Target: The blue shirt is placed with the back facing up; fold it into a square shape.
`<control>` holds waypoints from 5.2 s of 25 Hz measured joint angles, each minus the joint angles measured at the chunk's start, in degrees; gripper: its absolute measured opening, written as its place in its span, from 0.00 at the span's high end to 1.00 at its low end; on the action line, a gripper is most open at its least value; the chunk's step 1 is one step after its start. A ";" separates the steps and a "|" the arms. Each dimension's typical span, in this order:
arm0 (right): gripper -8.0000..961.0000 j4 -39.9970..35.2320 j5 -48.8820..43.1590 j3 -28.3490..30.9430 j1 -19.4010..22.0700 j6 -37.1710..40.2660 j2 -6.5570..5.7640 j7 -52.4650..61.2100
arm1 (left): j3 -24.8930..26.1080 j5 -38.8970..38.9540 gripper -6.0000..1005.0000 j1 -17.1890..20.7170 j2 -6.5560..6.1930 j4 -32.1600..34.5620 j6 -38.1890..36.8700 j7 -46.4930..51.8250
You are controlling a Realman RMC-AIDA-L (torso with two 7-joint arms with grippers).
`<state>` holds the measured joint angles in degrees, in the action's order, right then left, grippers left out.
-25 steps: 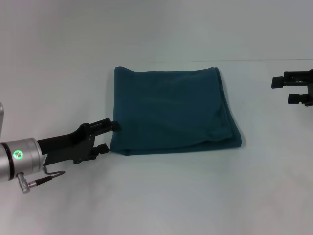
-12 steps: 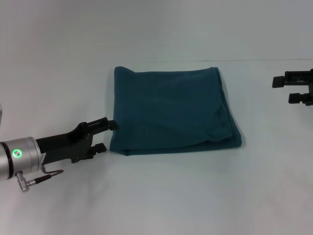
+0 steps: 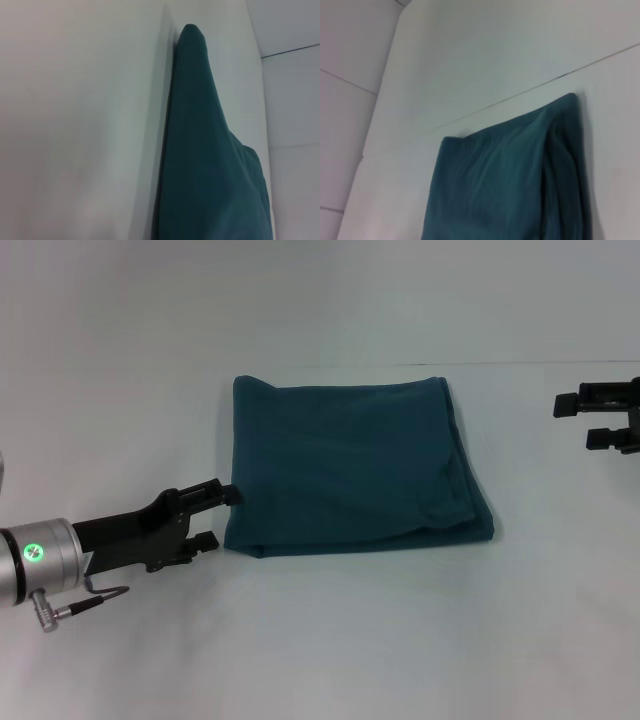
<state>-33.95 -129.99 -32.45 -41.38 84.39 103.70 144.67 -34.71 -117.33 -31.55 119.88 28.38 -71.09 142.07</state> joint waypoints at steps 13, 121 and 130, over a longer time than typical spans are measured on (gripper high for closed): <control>0.02 0.61 -2.44 -16.18 -7.15 -1.51 5.31 -1.14 | 0.72 0.55 0.10 0.33 -0.25 2.94 -4.44 -0.26; 0.91 -0.06 -6.41 -15.67 -5.30 -8.31 8.97 4.20 | 0.79 2.37 0.10 -0.53 0.22 2.91 -3.29 -1.09; 0.68 0.03 -6.41 -15.03 -5.35 -9.23 9.51 4.61 | 0.79 2.37 0.10 -0.70 0.27 2.91 -3.18 -1.09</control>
<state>-33.92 -136.40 -47.48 -46.73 75.16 113.22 149.28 -33.92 -114.96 -32.25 120.15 31.29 -74.27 140.97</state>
